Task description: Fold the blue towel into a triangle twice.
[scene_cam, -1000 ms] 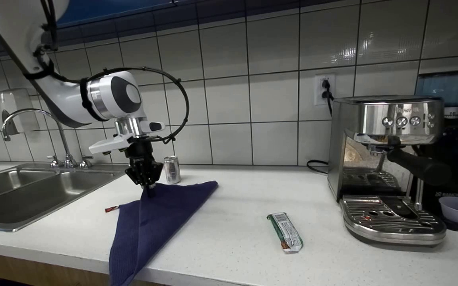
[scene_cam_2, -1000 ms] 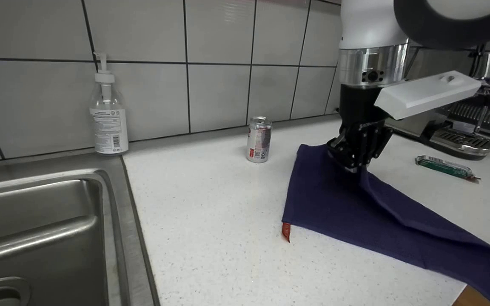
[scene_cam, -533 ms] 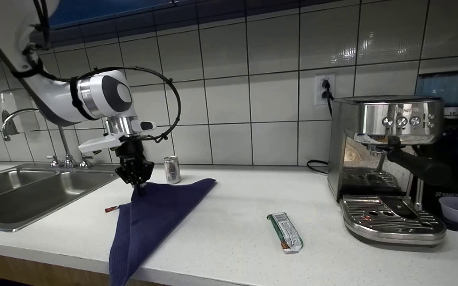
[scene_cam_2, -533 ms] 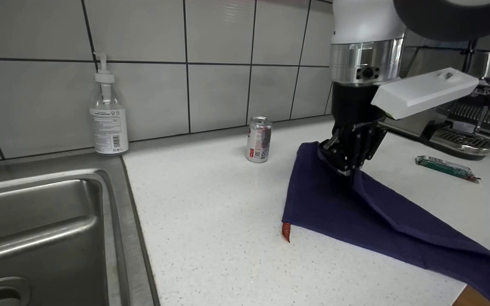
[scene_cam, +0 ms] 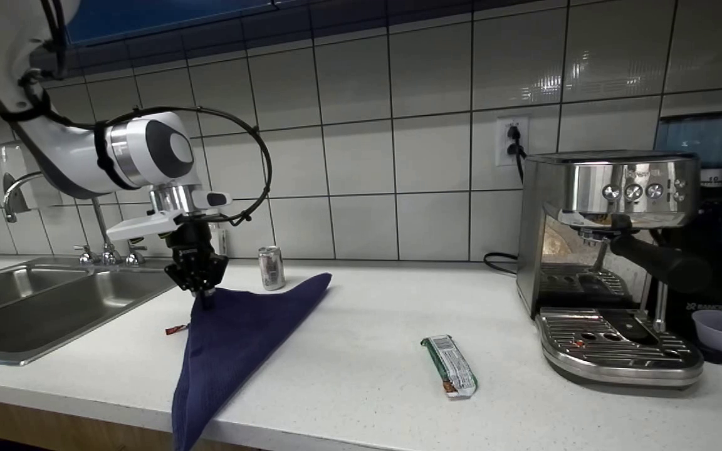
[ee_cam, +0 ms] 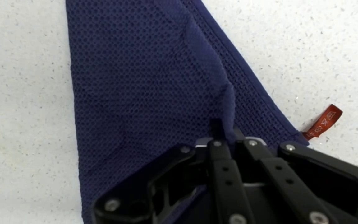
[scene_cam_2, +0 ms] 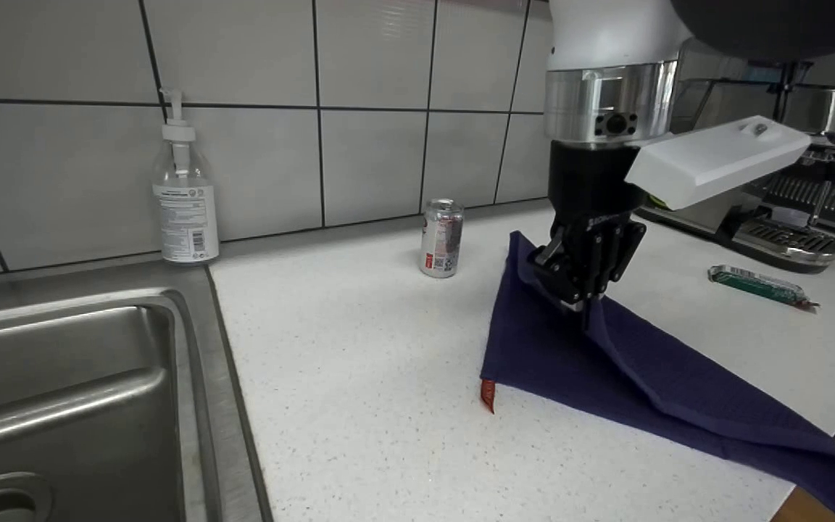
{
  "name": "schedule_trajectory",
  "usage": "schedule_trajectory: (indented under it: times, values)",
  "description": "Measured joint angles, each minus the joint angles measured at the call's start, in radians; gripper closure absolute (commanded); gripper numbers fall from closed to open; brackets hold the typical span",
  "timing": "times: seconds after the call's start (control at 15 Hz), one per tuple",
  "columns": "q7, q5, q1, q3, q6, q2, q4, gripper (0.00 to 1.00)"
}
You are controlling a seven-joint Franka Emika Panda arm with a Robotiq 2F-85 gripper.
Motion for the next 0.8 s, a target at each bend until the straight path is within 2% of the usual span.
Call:
schedule_trajectory:
  times: [0.8]
  values:
    - [-0.001, 0.004, 0.017, 0.02, -0.006, 0.002, 0.008, 0.98]
